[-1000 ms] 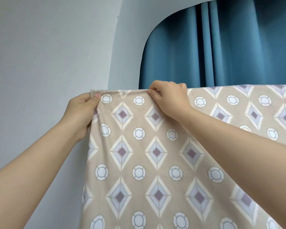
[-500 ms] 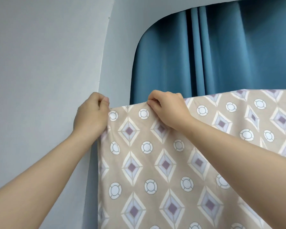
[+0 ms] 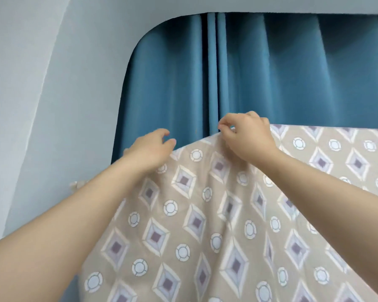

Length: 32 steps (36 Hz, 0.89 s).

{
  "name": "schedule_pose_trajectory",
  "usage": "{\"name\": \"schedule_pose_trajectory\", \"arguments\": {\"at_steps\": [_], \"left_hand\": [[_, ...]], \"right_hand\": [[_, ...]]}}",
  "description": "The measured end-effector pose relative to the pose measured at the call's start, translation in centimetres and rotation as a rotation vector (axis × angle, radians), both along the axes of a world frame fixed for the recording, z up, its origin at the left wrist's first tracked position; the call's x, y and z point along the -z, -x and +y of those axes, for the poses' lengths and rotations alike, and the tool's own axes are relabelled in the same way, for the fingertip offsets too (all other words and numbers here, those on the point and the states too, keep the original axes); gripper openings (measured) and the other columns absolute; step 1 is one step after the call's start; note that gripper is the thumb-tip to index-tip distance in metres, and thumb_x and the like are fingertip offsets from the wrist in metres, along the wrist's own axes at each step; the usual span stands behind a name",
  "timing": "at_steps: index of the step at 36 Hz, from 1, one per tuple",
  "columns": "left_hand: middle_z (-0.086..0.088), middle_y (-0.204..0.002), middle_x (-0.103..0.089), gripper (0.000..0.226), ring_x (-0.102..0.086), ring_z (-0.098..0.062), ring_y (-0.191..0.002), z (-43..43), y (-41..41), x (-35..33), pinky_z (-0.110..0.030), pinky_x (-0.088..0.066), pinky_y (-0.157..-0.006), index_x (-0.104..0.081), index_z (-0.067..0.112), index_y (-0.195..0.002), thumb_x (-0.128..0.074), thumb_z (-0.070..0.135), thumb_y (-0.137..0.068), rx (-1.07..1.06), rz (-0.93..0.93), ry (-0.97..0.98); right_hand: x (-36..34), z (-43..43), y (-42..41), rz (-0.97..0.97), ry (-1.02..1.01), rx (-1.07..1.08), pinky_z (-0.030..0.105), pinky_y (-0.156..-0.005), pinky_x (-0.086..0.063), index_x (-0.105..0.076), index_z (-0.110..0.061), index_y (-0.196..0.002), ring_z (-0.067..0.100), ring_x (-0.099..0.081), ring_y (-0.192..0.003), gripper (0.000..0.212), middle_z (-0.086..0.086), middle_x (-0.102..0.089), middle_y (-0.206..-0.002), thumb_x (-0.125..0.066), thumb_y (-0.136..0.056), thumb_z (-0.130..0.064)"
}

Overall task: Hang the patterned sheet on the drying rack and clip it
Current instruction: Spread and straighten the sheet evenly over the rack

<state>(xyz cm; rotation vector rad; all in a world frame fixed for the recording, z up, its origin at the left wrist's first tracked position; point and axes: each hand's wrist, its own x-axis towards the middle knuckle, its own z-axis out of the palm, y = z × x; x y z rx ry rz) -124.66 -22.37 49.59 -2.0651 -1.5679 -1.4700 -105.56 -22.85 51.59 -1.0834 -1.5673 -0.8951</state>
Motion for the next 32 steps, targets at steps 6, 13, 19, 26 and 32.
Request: {"name": "schedule_pose_trajectory", "arguments": {"at_steps": [6,13,19,26,32], "left_hand": [[0.005,-0.113,-0.059,0.027,-0.054,-0.018,-0.104,0.5,-7.3,-0.9,-0.025,-0.036,-0.087,-0.058,0.034,-0.11,-0.035,0.039,-0.098,0.339,-0.135,-0.016],[0.001,-0.092,-0.069,0.019,-0.064,-0.017,-0.083,2.0,-10.5,-1.2,-0.032,-0.052,-0.084,-0.068,0.022,-0.088,-0.053,0.034,-0.092,0.508,-0.309,0.04],[-0.013,-0.081,-0.06,0.032,-0.049,-0.023,-0.068,3.3,-9.9,-1.6,-0.028,-0.036,-0.061,-0.068,0.006,-0.086,-0.055,0.036,-0.091,0.487,-0.406,0.043],[0.002,-0.074,-0.063,0.025,-0.053,-0.011,-0.066,3.1,-9.4,-2.4,-0.016,-0.041,-0.059,-0.066,0.015,-0.072,-0.055,0.028,-0.091,0.326,-0.298,-0.239],[-0.009,-0.085,-0.059,0.031,-0.048,-0.017,-0.081,2.8,-8.0,-2.0,-0.026,-0.034,-0.064,-0.068,0.004,-0.088,-0.049,0.028,-0.094,0.118,-0.2,-0.488]], "right_hand": [[-0.7,0.6,-6.1,0.095,-0.006,0.017,0.032,-0.084,-0.022,-0.062,-0.022,-0.108,0.025,-0.042,-0.108,0.032,-0.001,-0.065,-0.107,-0.035,-0.093,-0.015],[-0.7,1.7,-9.8,0.097,0.037,0.045,0.032,-0.092,-0.018,-0.055,-0.025,-0.122,0.023,-0.038,-0.118,0.035,-0.003,-0.061,-0.115,-0.03,-0.097,-0.02],[-1.3,2.8,-9.9,0.104,0.043,0.027,0.032,-0.088,-0.02,-0.061,-0.022,-0.108,0.023,-0.04,-0.112,0.029,-0.003,-0.064,-0.106,-0.034,-0.097,-0.021],[-2.0,2.9,-8.8,0.1,-0.028,0.036,0.028,-0.079,-0.015,-0.061,-0.017,-0.1,0.022,-0.041,-0.109,0.025,-0.001,-0.064,-0.101,-0.037,-0.097,-0.018],[-1.8,3.0,-6.9,0.113,-0.075,0.006,0.029,-0.079,-0.017,-0.061,-0.016,-0.101,0.024,-0.043,-0.108,0.026,-0.001,-0.065,-0.104,-0.035,-0.096,-0.018]]}}
